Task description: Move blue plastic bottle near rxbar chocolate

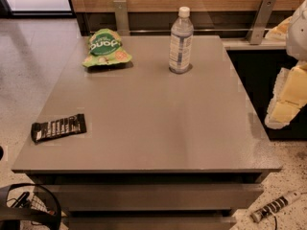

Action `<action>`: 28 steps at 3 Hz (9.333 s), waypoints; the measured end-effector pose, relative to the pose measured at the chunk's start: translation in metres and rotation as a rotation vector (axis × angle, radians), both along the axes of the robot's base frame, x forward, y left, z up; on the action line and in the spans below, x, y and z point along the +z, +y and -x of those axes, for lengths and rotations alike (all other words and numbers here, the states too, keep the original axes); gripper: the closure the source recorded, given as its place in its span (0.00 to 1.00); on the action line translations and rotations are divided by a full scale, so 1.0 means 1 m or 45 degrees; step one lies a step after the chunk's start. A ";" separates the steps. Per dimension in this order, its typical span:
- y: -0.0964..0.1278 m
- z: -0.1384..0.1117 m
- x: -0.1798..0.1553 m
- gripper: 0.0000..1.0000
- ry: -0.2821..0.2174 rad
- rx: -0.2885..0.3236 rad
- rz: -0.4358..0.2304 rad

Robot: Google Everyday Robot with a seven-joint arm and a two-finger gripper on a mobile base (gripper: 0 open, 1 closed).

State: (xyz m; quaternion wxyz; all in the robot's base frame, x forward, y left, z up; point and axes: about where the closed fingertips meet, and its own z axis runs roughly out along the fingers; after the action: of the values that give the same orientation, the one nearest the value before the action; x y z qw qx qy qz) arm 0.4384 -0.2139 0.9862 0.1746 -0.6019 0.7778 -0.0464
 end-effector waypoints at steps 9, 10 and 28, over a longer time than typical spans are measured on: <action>0.013 -0.217 -0.013 0.00 -0.480 -0.257 -1.191; 0.049 -0.244 -0.018 0.00 -0.528 -0.193 -1.355; 0.274 -0.045 -0.026 1.00 -0.163 0.331 -1.727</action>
Offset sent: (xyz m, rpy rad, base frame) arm 0.0732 -0.0222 0.0019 0.1490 -0.1194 -0.0262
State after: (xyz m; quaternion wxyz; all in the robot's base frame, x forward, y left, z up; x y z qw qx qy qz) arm 0.4833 0.0602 0.9603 0.5620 -0.4441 0.5448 0.4360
